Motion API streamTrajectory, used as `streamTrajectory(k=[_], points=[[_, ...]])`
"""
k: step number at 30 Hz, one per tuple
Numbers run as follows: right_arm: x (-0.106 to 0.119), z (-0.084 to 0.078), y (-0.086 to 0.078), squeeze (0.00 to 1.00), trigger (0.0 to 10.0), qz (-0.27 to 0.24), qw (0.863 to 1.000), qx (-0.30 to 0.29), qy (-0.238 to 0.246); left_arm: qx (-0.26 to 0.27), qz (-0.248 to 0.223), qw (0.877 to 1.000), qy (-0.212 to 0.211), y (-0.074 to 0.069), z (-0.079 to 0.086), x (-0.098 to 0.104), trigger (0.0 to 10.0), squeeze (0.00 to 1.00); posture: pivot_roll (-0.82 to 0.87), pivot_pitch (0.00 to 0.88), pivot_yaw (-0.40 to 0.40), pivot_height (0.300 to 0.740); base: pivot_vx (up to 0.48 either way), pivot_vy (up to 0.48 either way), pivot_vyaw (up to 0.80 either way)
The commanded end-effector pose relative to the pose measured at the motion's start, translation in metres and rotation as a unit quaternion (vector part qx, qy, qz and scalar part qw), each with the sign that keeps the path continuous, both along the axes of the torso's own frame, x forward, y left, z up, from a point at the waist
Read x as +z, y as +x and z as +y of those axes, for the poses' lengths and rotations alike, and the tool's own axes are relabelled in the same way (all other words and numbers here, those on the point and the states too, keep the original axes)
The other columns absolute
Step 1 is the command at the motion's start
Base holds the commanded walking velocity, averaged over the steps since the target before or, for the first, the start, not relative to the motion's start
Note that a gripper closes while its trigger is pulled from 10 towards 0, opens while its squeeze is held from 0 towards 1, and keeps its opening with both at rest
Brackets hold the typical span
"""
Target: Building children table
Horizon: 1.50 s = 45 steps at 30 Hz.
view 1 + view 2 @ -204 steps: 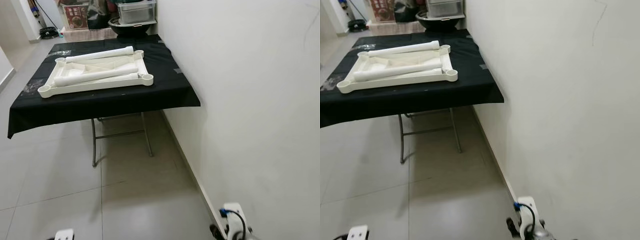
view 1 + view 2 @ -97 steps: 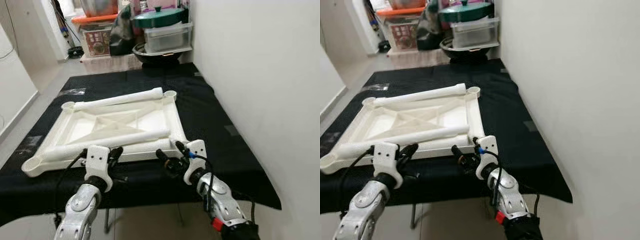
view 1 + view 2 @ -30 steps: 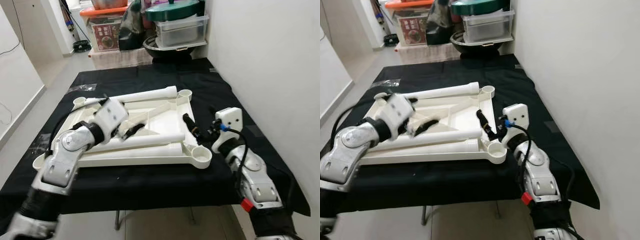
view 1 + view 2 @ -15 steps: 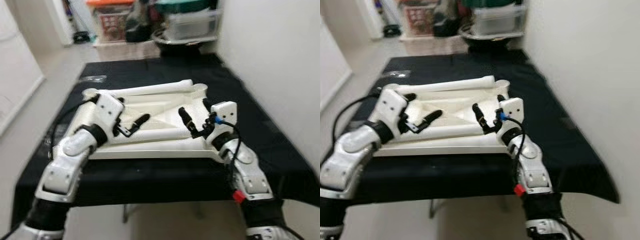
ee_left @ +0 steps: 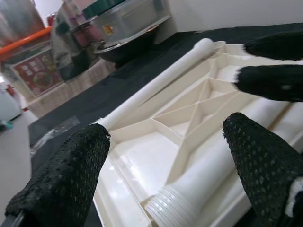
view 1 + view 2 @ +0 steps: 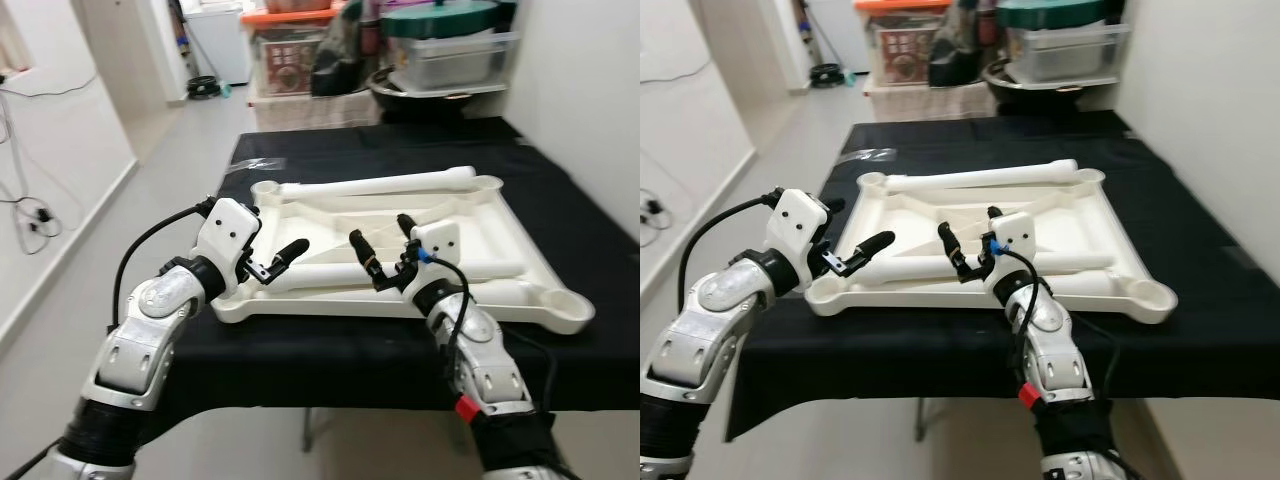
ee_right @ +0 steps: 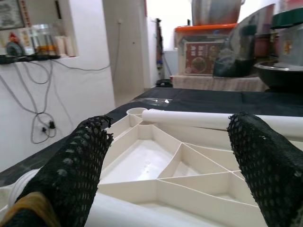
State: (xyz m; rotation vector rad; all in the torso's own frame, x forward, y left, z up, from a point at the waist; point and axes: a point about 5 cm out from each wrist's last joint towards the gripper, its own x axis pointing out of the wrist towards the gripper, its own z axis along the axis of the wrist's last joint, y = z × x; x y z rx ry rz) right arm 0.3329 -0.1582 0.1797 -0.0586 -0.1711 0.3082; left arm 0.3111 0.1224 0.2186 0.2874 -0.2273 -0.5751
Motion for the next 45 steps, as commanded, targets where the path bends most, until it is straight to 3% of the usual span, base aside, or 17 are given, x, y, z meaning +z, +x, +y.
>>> streamTrajectory(k=[1,7,9,10,11,12,14,17,19,21,23,26,30,33,35,40,45], points=[[-0.001,-0.002,0.002,0.0,10.0,0.012,1.0,-0.011,0.006,-0.006,0.008,1.0,0.003,-0.002,-0.006,-0.005,10.0,0.0,-0.05,0.0,0.074,0.74,0.0,0.0,-0.8],[-0.001,-0.004,0.005,0.0,10.0,0.021,1.0,-0.02,0.008,-0.025,0.015,0.999,0.014,-0.002,-0.014,-0.008,10.0,0.0,-0.05,0.0,0.075,0.74,0.0,0.0,-0.8],[-0.001,-0.004,0.006,0.0,10.0,0.022,1.0,-0.022,0.003,-0.042,0.018,0.998,0.052,0.001,-0.014,-0.011,10.0,0.0,-0.05,0.0,0.07,0.74,0.0,0.0,-0.8],[-0.001,-0.004,0.006,0.0,10.0,0.022,1.0,-0.022,0.003,-0.042,0.018,0.998,0.052,0.001,-0.014,-0.011,10.0,0.0,-0.05,0.0,0.07,0.74,0.0,0.0,-0.8],[0.001,-0.005,0.006,0.0,10.0,0.018,0.999,-0.027,-0.004,-0.05,0.013,0.991,0.122,0.012,-0.009,-0.012,10.0,0.0,-0.06,0.0,0.07,0.74,0.0,0.0,-0.8],[0.001,-0.005,0.006,0.0,10.0,0.018,0.999,-0.027,-0.004,-0.05,0.013,0.991,0.122,0.012,-0.009,-0.012,10.0,0.0,-0.06,0.0,0.07,0.74,0.0,0.0,-0.8],[0.003,-0.005,0.006,0.0,10.0,0.017,0.999,-0.028,-0.007,-0.045,0.005,0.983,0.177,0.022,-0.001,-0.008,10.0,0.0,-0.06,0.0,0.073,0.74,0.0,0.0,-0.8],[0.003,-0.005,0.006,0.0,10.0,0.016,0.999,-0.029,-0.009,-0.038,0.001,0.979,0.202,0.029,0.005,-0.005,10.0,0.0,-0.06,0.0,0.074,0.74,0.0,0.0,-0.8],[0.004,-0.006,0.004,0.0,10.0,0.013,0.999,-0.032,-0.006,-0.02,0.0,0.963,0.269,0.047,0.022,0.008,10.0,0.0,-0.07,0.001,0.082,0.74,0.0,0.0,-0.74],[0.004,-0.006,0.004,0.0,10.0,0.013,0.999,-0.032,-0.006,-0.02,0.0,0.963,0.269,0.047,0.022,0.008,10.0,0.0,-0.07,0.001,0.082,0.74,0.0,0.0,-0.69],[0.004,-0.006,0.002,0.0,10.0,0.013,0.999,-0.033,-0.006,-0.031,0.017,0.949,0.313,0.056,0.028,0.014,10.0,0.0,-0.07,0.013,0.088,0.74,0.0,0.0,-0.34],[0.004,-0.007,0.001,0.0,10.0,0.012,0.999,-0.034,-0.012,-0.054,0.048,0.939,0.336,0.059,0.029,0.014,10.0,0.0,-0.07,0.02,0.092,0.74,0.0,0.0,0.0],[0.004,-0.009,-0.002,0.0,10.0,0.014,0.999,-0.043,-0.03,-0.156,0.156,0.887,0.405,0.061,0.024,0.012,10.0,0.0,-0.08,0.041,0.104,0.74,0.0,0.0,0.0],[0.004,-0.01,-0.003,0.0,10.0,0.015,0.998,-0.044,-0.029,-0.163,0.183,0.88,0.408,0.064,0.025,0.013,10.0,0.0,-0.08,0.042,0.106,0.74,0.0,0.0,0.0],[0.004,-0.011,-0.004,0.0,10.0,0.017,0.998,-0.047,-0.031,-0.153,0.199,0.859,0.447,0.071,0.029,0.015,10.0,0.0,-0.08,0.051,0.12,0.74,0.0,0.0,0.0],[0.003,-0.011,-0.008,0.0,10.0,0.02,0.998,-0.049,-0.034,-0.132,0.214,0.841,0.479,0.08,0.03,0.023,10.0,0.0,-0.08,0.064,0.122,0.74,0.0,0.0,0.0],[0.002,-0.01,-0.01,0.0,10.0,0.023,0.998,-0.048,-0.034,-0.118,0.202,0.843,0.484,0.085,0.028,0.025,10.0,0.0,-0.09,0.081,0.123,0.74,0.0,0.0,0.0]])
